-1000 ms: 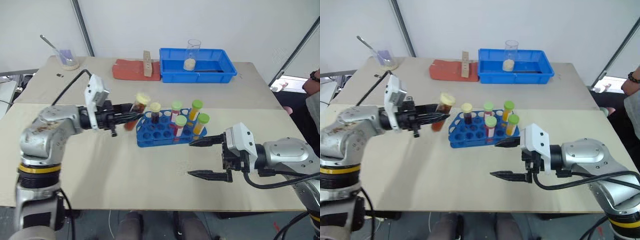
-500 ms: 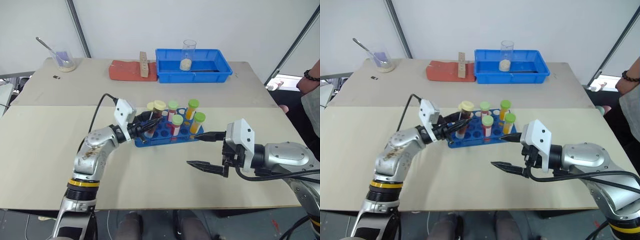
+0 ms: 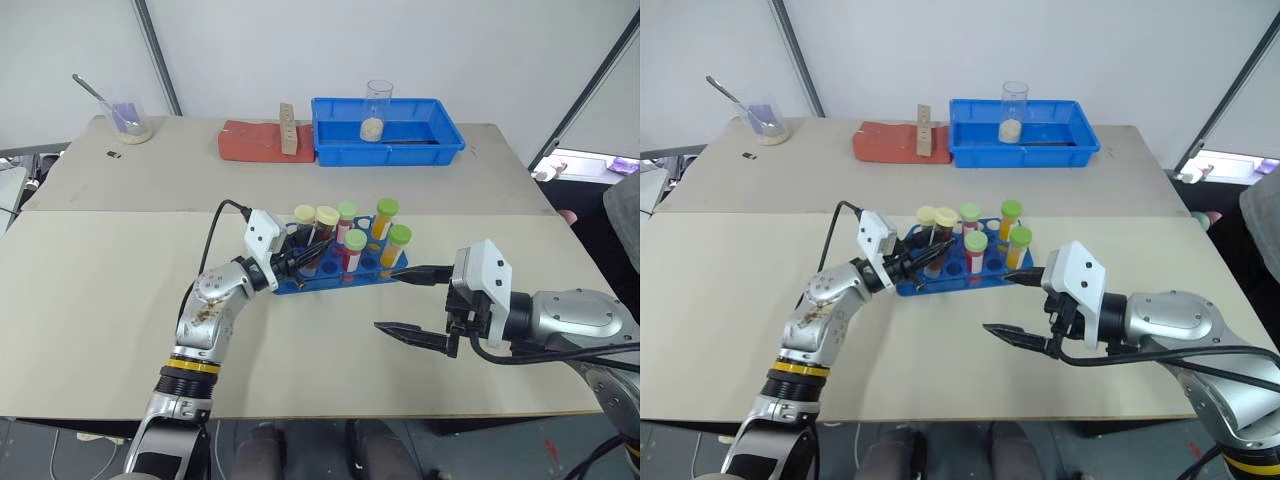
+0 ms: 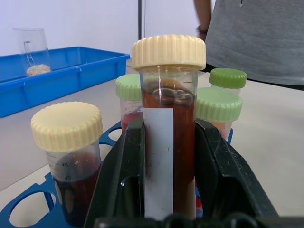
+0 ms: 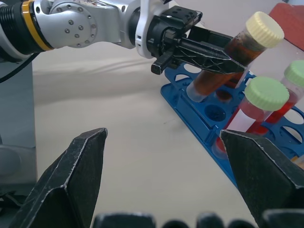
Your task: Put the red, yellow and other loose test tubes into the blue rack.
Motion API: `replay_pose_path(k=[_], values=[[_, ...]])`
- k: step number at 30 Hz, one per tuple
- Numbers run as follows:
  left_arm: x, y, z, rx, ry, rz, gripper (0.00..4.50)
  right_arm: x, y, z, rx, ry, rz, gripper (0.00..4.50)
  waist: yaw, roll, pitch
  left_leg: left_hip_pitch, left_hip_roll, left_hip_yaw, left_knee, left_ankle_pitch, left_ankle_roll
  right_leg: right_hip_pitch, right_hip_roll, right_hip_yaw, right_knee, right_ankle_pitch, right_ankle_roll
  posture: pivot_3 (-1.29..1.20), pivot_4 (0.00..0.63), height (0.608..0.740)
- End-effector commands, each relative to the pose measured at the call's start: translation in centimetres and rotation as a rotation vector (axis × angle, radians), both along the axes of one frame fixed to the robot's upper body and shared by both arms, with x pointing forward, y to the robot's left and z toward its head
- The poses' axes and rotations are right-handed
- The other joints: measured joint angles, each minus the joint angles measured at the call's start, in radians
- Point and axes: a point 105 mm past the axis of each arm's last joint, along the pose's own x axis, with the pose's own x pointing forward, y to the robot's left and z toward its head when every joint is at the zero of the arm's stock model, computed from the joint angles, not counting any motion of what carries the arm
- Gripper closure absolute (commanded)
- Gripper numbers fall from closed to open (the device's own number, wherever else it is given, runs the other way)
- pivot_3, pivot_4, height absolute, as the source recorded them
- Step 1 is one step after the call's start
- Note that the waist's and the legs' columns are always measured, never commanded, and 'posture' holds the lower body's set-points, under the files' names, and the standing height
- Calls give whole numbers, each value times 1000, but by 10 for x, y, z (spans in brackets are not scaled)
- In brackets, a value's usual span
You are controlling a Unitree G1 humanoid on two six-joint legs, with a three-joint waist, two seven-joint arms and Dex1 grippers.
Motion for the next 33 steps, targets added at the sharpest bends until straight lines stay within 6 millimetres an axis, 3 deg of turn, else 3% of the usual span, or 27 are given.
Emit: replay_pose_path(k=[1, 14, 24, 31, 33], values=[[0, -7, 5, 4, -46, -1, 3594, 0, -2, 11, 5, -47, -21, 242, 0, 0, 0, 0, 0, 0, 0, 0, 0, 0, 0, 0, 0, 0, 0, 0, 150, 740], [-8, -10, -6, -46, -49, 35, 3594, 8, -3, 14, 18, -63, -66, 242, 1, 0, 0, 1, 0, 0, 0, 0, 0, 2, 0, 0, -1, 0, 1, 0, 150, 740], [-11, -1, -19, -56, -40, 91, 3594, 12, -7, 17, 29, -74, -102, 242, -1, 0, 0, 2, 0, 0, 0, 0, 0, 4, 0, 0, -2, 0, 1, 0, 150, 740], [-16, 5, -15, -25, -64, 65, 84, 14, -9, 18, 30, -71, -104, 242, -1, 0, 0, 2, 0, 0, 0, 0, 0, 4, 0, -1, -2, 0, 0, 0, 150, 740], [-20, 11, -10, 14, -83, 51, 31, 14, -10, 18, 29, -69, -105, 242, -2, 0, 0, 2, 0, 0, 0, 0, 0, 4, 0, -1, -2, -1, -1, 0, 150, 740]])
